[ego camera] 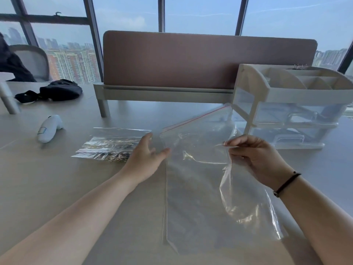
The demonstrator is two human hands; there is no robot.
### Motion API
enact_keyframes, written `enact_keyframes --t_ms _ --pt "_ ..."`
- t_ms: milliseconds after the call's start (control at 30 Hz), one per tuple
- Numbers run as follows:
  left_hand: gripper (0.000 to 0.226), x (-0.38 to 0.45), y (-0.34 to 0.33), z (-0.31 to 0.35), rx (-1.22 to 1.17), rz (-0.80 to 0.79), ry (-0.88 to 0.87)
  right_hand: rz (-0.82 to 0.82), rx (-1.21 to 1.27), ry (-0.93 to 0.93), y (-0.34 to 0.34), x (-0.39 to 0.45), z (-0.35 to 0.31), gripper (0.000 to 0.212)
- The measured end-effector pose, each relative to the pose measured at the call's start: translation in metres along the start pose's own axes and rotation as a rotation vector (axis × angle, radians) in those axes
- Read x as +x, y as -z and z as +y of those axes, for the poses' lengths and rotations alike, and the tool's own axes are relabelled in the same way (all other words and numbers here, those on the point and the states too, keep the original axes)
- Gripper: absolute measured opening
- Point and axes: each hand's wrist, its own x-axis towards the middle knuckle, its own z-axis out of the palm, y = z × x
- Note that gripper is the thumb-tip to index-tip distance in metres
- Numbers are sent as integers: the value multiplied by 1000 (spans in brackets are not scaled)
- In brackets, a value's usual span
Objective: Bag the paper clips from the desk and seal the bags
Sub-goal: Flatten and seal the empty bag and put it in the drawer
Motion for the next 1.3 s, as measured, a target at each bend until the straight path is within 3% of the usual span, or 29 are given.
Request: enact_keyframes --t_ms 67,133,267,500,767,867,967,1300 --pt "87 2 -1 2 -278 -13 96 -42 113 -15 -2 -2 -1 50" --pt "58 -1 -1 7 -545 -88 146 -52 124 -30 -3 -3 0 50" --pt "13 -2 1 9 -676 -104 146 -75 58 -50 -5 -2 5 43" --pt "16 0 4 9 -731 -21 102 -128 -20 -118 -6 -2 10 34" --pt "18 -6 1 13 -735 -58 83 94 -149 -151 -19 1 12 57" --pt "15 -7 2 15 -743 -38 76 126 -206 -125 -21 0 15 45" --pt "18 -7 2 16 -751 -20 77 131 -198 -105 -24 0 16 17" --pt "14 -15 4 17 -632 -402 196 235 -111 -67 -25 1 12 15"
